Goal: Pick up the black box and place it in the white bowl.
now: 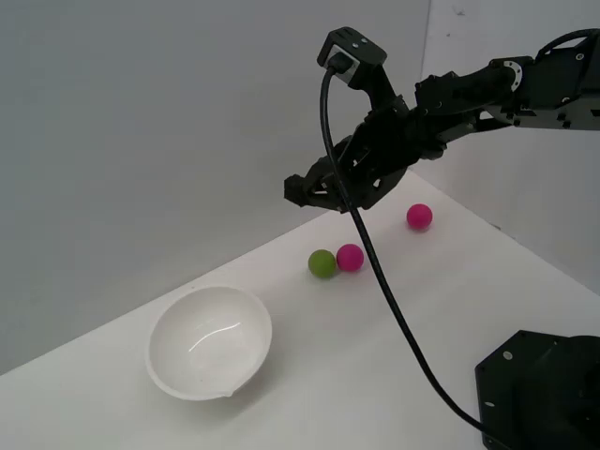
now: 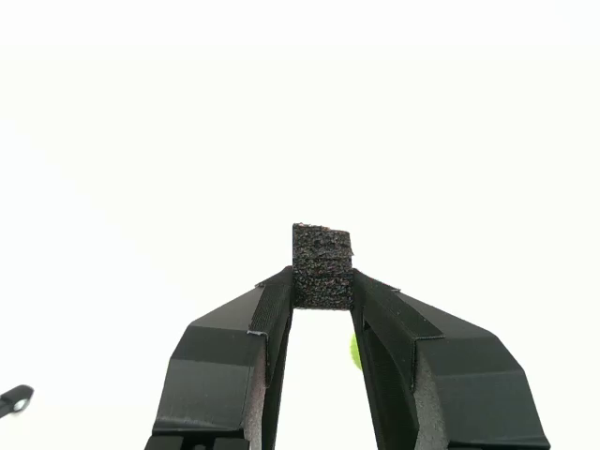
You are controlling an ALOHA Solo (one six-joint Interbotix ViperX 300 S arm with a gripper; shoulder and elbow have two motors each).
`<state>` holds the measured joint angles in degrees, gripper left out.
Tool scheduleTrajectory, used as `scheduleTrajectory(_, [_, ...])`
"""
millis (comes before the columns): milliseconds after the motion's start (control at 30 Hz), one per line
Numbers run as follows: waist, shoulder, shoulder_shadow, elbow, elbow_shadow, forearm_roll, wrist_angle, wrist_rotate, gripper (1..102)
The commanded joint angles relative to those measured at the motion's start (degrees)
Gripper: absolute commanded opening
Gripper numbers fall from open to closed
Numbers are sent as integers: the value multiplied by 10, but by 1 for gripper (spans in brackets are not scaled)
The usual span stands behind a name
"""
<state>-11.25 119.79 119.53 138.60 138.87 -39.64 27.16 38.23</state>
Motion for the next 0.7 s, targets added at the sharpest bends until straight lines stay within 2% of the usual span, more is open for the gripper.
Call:
scheduleTrajectory(0, [-19,4,6,1,-5,-17,-2,-2,25])
scheduleTrajectory(233, [-68,-8,-6,-8,-15,-40,-4,-2,25])
scheduleTrajectory(667, [-156,-55,-54,-49,-57,-62,-8,-2,25])
